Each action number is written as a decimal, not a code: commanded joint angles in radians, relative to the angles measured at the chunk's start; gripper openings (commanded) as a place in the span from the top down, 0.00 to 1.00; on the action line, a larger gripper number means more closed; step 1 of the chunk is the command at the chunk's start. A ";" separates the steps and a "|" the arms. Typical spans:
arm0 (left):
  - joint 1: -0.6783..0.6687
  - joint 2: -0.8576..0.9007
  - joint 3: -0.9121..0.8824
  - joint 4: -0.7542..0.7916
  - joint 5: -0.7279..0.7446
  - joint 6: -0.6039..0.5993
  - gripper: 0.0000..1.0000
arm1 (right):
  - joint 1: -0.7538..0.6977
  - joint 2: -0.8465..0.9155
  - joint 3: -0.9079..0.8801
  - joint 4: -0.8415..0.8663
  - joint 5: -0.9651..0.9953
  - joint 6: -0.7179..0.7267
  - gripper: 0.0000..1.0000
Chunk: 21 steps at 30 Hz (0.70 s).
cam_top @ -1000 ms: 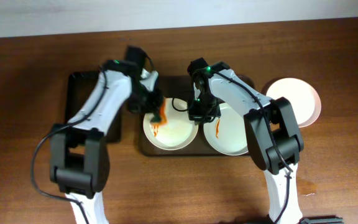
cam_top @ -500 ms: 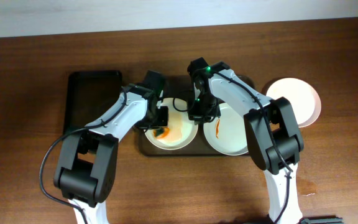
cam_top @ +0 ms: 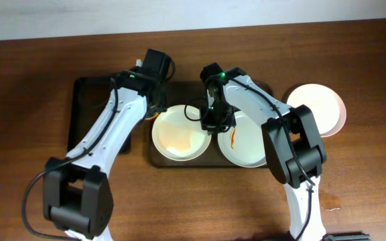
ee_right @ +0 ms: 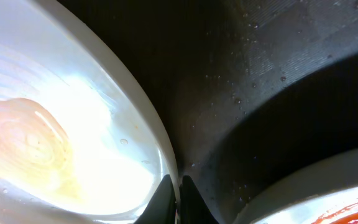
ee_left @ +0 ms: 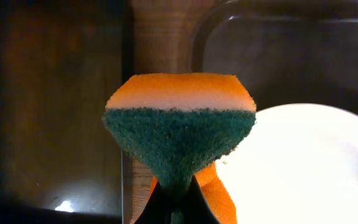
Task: Clean dirty plates on tray and stack at the side
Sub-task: 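Scrub the plate held by the right gripper with the sponge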
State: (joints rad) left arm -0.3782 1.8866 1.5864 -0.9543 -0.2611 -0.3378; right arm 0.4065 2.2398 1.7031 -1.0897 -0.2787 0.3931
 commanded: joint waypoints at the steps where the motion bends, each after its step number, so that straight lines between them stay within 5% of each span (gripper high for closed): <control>1: 0.001 0.003 -0.002 -0.003 0.234 -0.010 1.00 | -0.008 0.009 -0.005 0.003 0.054 0.008 0.96; 15: -0.022 0.223 -0.081 0.084 0.552 -0.010 1.00 | -0.007 0.009 -0.005 -0.006 0.054 0.008 0.96; 21: -0.020 0.247 -0.062 0.006 0.102 -0.010 1.00 | -0.007 0.009 -0.005 -0.018 0.055 0.005 0.96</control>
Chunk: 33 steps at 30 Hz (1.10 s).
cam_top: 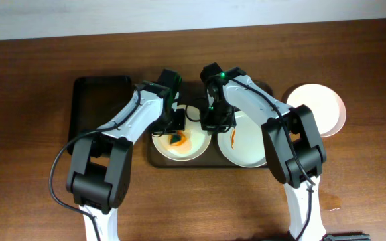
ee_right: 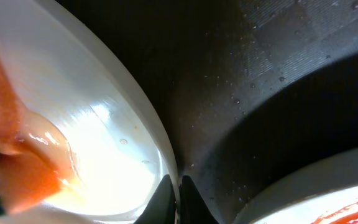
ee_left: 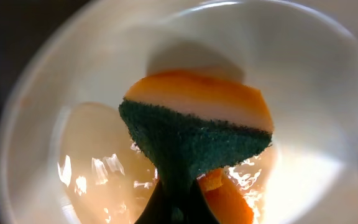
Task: Clean dirty plates on tray and stack at the side
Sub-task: 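Scrub the plate held by the right gripper with the sponge, then return the sponge to the black tray with the left gripper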
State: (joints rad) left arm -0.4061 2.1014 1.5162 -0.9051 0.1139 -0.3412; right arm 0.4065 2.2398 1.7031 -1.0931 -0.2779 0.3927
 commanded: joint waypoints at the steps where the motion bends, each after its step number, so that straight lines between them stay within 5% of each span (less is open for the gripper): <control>1: 0.010 0.030 0.042 -0.089 -0.353 -0.008 1.00 | -0.008 0.009 -0.005 -0.014 0.054 0.005 0.96; 4: 0.011 0.022 0.194 -0.250 -0.504 -0.096 1.00 | -0.008 0.009 -0.005 -0.014 0.058 0.005 0.96; 10: 0.067 0.017 0.558 -0.476 -0.503 -0.096 1.00 | -0.007 0.009 -0.005 -0.015 0.106 0.005 0.96; 16: 0.292 0.021 0.470 -0.455 -0.395 -0.092 1.00 | -0.006 -0.052 -0.005 -0.015 0.105 0.005 0.96; 20: 0.385 0.021 0.269 -0.229 -0.178 0.072 1.00 | 0.037 -0.146 -0.005 -0.011 0.107 0.005 0.96; 24: 0.422 0.021 0.207 -0.169 -0.186 0.074 1.00 | 0.058 -0.227 0.013 -0.032 0.169 0.006 0.96; 25: 0.427 0.021 0.201 -0.160 -0.217 0.074 0.95 | 0.059 -0.267 0.029 -0.052 0.211 0.006 0.96; 26: 0.427 0.023 0.199 -0.160 -0.253 0.074 0.66 | 0.059 -0.304 0.040 -0.066 0.257 0.005 0.96; 27: 0.427 0.023 0.199 -0.161 -0.261 0.074 0.52 | 0.059 -0.334 0.044 -0.073 0.305 0.005 0.96; 29: 0.427 0.023 0.199 -0.161 -0.260 0.074 0.00 | 0.074 -0.410 0.044 -0.083 0.486 -0.065 0.96; 33: 0.427 0.023 0.199 -0.161 -0.260 0.074 0.00 | 0.192 -0.429 0.044 -0.090 0.898 -0.074 0.96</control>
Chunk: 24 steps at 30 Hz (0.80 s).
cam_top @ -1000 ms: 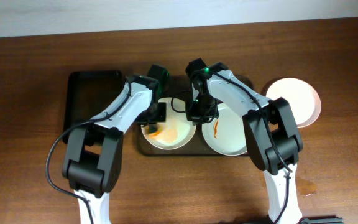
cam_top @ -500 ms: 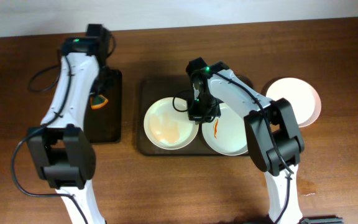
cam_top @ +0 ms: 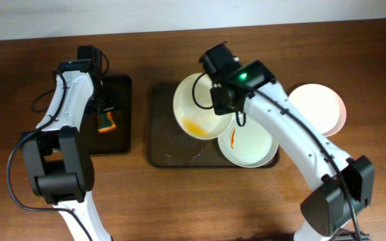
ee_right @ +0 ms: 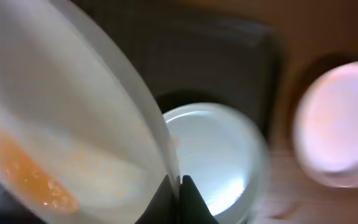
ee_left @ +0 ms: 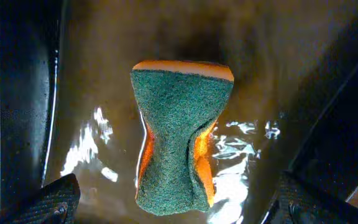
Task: Clean dirty plates on tray and stack at the side
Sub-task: 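Return the sponge to the black tray with the left gripper, then lift the plate with the right gripper and stack it on the side plate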
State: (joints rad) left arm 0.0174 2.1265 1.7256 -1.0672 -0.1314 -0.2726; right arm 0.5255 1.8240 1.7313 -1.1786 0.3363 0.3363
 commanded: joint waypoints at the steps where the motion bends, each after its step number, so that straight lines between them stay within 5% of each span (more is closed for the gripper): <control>1: 0.003 -0.002 -0.010 0.001 -0.015 0.005 0.00 | 0.119 -0.013 0.016 -0.008 0.379 -0.017 0.96; 7: 0.003 -0.002 -0.010 0.001 -0.015 0.005 0.00 | 0.294 -0.013 0.016 -0.011 0.722 -0.017 0.96; 11: 0.003 -0.002 -0.010 0.001 -0.015 0.005 0.00 | 0.299 -0.013 0.016 -0.021 0.722 0.000 0.96; 14: 0.003 -0.002 -0.010 0.001 -0.015 0.005 0.00 | 0.244 -0.029 0.019 -0.101 0.635 0.212 0.96; 17: 0.003 -0.002 -0.010 0.001 -0.015 0.005 0.00 | 0.060 -0.100 0.050 -0.108 0.303 0.249 0.96; 20: 0.003 -0.002 -0.010 0.001 -0.015 0.005 0.00 | -0.352 -0.209 0.057 -0.125 -0.092 0.245 0.96; 24: 0.003 -0.002 -0.010 0.001 -0.015 0.005 0.00 | -0.826 -0.195 -0.008 -0.165 -0.195 0.237 0.96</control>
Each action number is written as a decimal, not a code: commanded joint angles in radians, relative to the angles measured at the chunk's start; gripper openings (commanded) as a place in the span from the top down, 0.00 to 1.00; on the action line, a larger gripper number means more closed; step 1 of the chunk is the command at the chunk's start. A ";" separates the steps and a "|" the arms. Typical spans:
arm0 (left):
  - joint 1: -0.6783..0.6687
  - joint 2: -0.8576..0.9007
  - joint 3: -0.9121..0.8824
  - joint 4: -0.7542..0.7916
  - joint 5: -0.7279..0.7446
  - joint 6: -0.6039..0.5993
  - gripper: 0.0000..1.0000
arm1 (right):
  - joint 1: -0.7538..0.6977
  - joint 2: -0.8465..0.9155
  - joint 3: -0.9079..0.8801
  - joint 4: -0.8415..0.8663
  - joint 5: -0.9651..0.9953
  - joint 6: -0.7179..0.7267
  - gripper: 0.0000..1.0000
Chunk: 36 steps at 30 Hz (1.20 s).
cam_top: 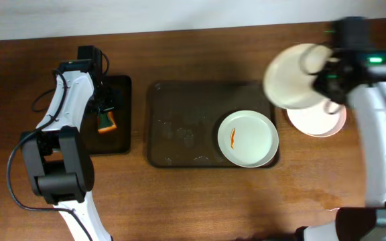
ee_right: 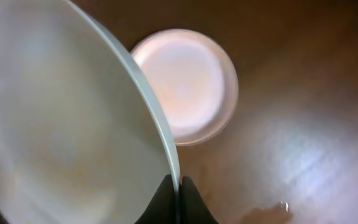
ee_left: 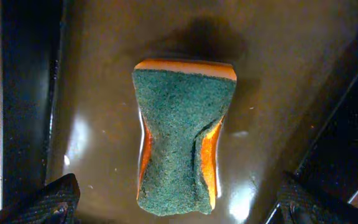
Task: Clean dirty plates on tray and stack at the side
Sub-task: 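Lift the plate with the right gripper and stack it on the side plate, then move the right gripper to the last plate and grip its rim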
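Observation:
My right gripper [ee_right: 179, 200] is shut on the rim of a white plate [ee_right: 61, 137]. It holds that plate [cam_top: 293, 86] tilted in the air past the big tray's right end. Below it a clean white plate [ee_right: 188, 84] lies on the table at the side [cam_top: 324, 119]. A second white plate [cam_top: 248, 138] with a red streak sits in the right of the dark tray [cam_top: 179, 127]. The orange-and-green sponge [ee_left: 182, 134] lies in the small black tray [cam_top: 122, 137]. My left gripper [ee_left: 179, 202] hangs open over it, fingers on either side.
Water drops and smears show on the big tray's bare left half. The wooden table [cam_top: 200, 201] runs along the front. The left arm reaches over the small tray from the left edge.
My right gripper carried the white plate from over the big tray's back to beyond its right end, above the side plate. The left gripper and sponge have not moved.
First my left gripper held the sponge beside a smeared plate whose rim my right gripper pinched on the tray. Then the sponge was inside that plate. Later the sponge lay released in the small tray and the plate was lifted; now it hangs over the side plate.

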State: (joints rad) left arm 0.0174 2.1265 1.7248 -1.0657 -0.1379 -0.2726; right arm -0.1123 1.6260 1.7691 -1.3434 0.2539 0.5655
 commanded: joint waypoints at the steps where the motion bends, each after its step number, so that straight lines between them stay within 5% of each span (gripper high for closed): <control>1: 0.003 -0.002 -0.010 0.000 -0.008 0.005 0.00 | -0.257 0.010 -0.083 0.021 -0.123 0.008 0.96; 4: 0.003 -0.002 -0.010 0.000 -0.008 0.005 0.00 | -0.375 0.022 -0.236 0.219 -0.310 -0.106 0.96; 8: 0.003 -0.002 -0.010 0.000 -0.008 0.005 0.00 | -0.384 0.034 -0.373 0.393 -0.319 -0.085 0.96; 9: 0.003 -0.002 -0.010 0.000 -0.008 0.005 0.00 | -0.384 0.047 -0.394 0.422 -0.318 -0.086 0.92; 11: 0.003 -0.002 -0.010 0.000 -0.008 0.005 0.00 | -0.386 0.084 -0.401 0.423 -0.323 -0.086 0.63; 14: 0.003 -0.002 -0.010 0.000 -0.008 0.005 0.00 | -0.385 0.081 -0.400 0.390 -0.380 -0.100 0.53; 17: 0.003 -0.002 -0.010 0.000 -0.008 0.005 0.00 | -0.352 0.039 -0.400 0.288 -0.723 -0.333 0.48; 19: 0.003 -0.002 -0.010 0.000 -0.008 0.005 0.00 | -0.236 0.010 -0.400 0.159 -0.710 -0.453 0.41; 22: 0.003 -0.002 -0.010 0.000 -0.008 0.005 0.00 | -0.076 0.011 -0.463 0.122 -0.475 -0.308 0.41; 26: 0.003 -0.002 -0.010 0.000 -0.008 0.005 0.01 | 0.035 0.013 -0.640 0.270 -0.477 -0.283 0.43; 28: 0.003 -0.002 -0.010 0.000 -0.008 0.005 0.00 | 0.076 0.013 -0.694 0.314 -0.484 -0.207 0.53; 36: 0.003 -0.002 -0.010 0.000 -0.008 0.005 0.00 | 0.119 0.019 -0.796 0.455 -0.435 -0.034 0.55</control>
State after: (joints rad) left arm 0.0174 2.1265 1.7245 -1.0649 -0.1383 -0.2726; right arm -0.0017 1.6501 1.0019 -0.8993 -0.2279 0.4553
